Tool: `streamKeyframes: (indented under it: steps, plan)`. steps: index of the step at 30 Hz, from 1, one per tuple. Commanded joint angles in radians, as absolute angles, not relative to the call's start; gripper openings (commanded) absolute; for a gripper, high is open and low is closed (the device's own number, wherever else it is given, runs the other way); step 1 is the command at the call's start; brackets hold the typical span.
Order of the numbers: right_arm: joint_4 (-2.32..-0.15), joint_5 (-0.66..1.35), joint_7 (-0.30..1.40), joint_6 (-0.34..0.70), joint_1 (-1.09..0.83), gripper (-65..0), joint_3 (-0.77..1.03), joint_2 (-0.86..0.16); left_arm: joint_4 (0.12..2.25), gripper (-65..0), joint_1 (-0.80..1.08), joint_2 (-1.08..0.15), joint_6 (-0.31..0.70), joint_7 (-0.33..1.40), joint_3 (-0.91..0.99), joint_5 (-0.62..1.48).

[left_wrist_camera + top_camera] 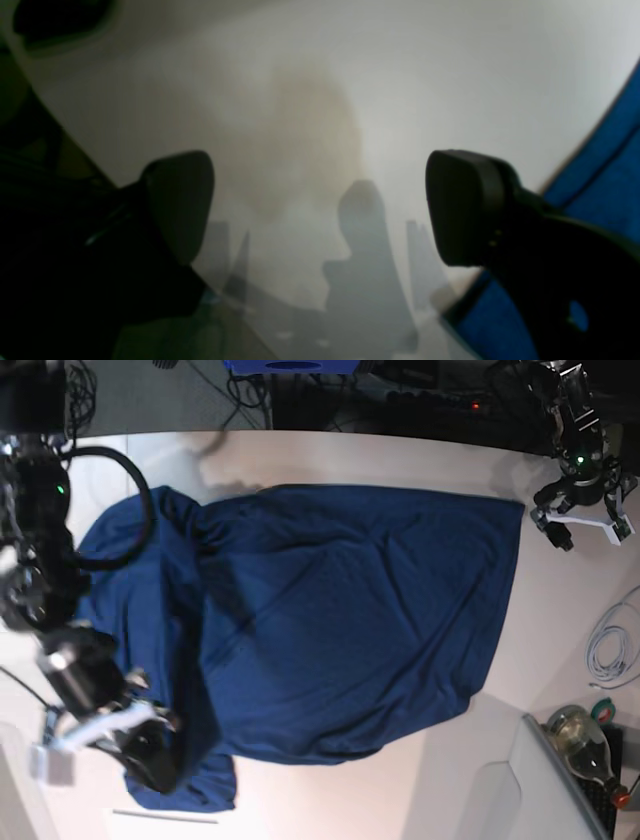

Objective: Layout the t-shirt on the table in an organized manner, then fold the t-shirt properly
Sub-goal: 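Sweep the right gripper across the shirt toward the left gripper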

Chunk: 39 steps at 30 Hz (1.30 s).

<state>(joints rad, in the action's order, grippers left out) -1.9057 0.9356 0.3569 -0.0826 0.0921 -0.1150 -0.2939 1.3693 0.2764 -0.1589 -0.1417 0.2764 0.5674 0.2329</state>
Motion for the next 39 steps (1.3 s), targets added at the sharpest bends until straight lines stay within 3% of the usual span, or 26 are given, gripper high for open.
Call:
streamKeyframes:
  steps: [1,8,20,26,35,37,39]
  plan:
    - [-1.905,0.943,0.334,-0.076,0.137,-65.0,-0.157,-0.298,1.383,0.0,0.272,-0.179,-0.147,0.249,0.573,0.225]
    - [-1.666,0.944,0.369,-0.068,0.302,-65.0,-0.49,-0.194,1.383,0.0,0.274,-0.179,-0.147,0.249,0.573,0.225]
    - [-1.397,0.943,0.367,-0.067,0.42,-65.0,-0.875,-0.015,1.382,0.0,0.274,-0.179,-0.147,0.249,0.572,0.225]
    - [-1.213,0.943,0.363,-0.028,0.449,-65.0,-0.908,0.077,1.388,0.0,0.297,-0.177,-0.147,0.249,0.567,0.225]
    - [-1.125,0.943,0.366,-0.027,0.45,-63.9,-0.911,0.102,1.388,0.0,0.366,-0.173,-0.136,0.249,0.57,0.237]
    - [-1.115,0.943,0.372,-0.027,0.45,-59.1,-0.911,0.108,1.391,-6.7,0.375,-0.165,-0.088,0.249,0.573,0.252]
    - [-1.104,0.943,0.418,-0.027,0.45,-45.6,-0.911,0.111,1.392,-21.6,0.386,-0.151,-0.039,0.249,0.575,0.318]
